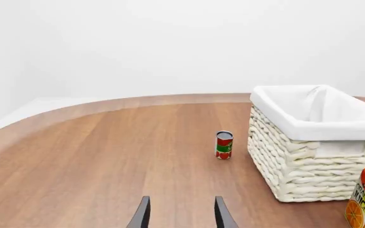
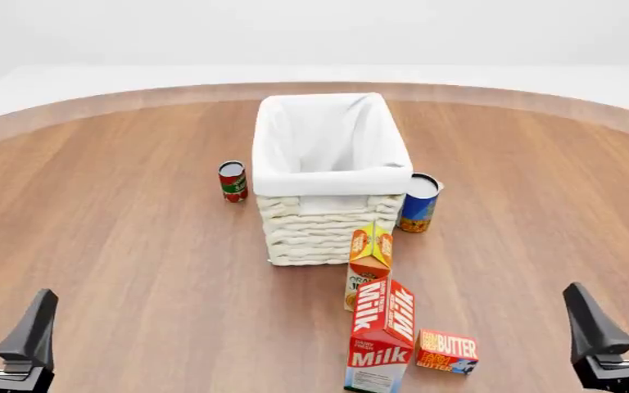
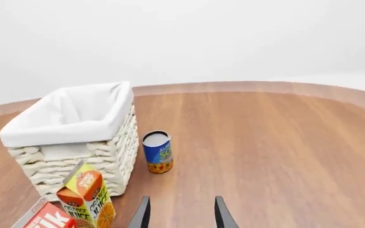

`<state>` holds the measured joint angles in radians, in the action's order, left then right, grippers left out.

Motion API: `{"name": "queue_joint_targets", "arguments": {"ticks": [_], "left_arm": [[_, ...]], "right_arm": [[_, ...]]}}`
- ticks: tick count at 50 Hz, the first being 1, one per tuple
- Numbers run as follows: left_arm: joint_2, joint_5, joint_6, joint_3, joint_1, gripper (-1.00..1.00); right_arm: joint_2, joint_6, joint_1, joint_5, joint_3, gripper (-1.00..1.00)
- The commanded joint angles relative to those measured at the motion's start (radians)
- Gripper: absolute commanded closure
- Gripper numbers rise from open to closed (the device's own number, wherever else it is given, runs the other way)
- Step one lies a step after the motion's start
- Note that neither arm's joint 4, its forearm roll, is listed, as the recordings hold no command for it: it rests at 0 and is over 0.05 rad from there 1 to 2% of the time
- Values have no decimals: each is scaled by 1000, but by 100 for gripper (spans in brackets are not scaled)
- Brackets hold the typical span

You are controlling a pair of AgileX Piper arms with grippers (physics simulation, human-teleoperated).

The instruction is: Pick up the butter and put it in the basket.

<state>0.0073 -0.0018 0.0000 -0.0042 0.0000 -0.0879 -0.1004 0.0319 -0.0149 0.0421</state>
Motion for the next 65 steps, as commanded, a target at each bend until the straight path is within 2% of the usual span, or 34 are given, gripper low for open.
{"name": "queue_joint_targets", "arguments": {"ticks": [1,5,7,9,16,17,26,37,48,53,58,60,61,63,65], "left_arm": [[0,0,0,0,0,-100],[0,0,0,0,0,-100],[0,0,0,0,0,-100],[0,0,0,0,0,-100],[0,0,0,0,0,-100],[0,0,0,0,0,-100],[0,0,0,0,0,-100],[0,0,0,0,0,-100],[0,0,0,0,0,-100],[0,0,0,0,0,-100],[0,0,0,0,0,-100],[0,0,0,0,0,-100],[0,0,0,0,0,-100],[0,0,0,0,0,-100],[0,0,0,0,0,-100]], "right_arm": [[-200,-52,3,106,21,-100],[-300,-48,-5,170,24,-100],[-364,-72,8,193,26,-100],[-350,-36,4,168,44,-100],[-397,-9,4,135,88,-100],[-395,17,4,122,99,-100],[-447,58,17,94,127,-100],[-535,67,53,90,156,-100],[-590,126,85,42,218,-100],[-621,132,108,32,231,-100],[-612,134,220,-34,227,-100],[-610,161,234,-34,222,-100],[-609,146,273,-53,218,-100],[-600,208,269,-50,210,-100],[-598,189,328,-78,200,-100]]}}
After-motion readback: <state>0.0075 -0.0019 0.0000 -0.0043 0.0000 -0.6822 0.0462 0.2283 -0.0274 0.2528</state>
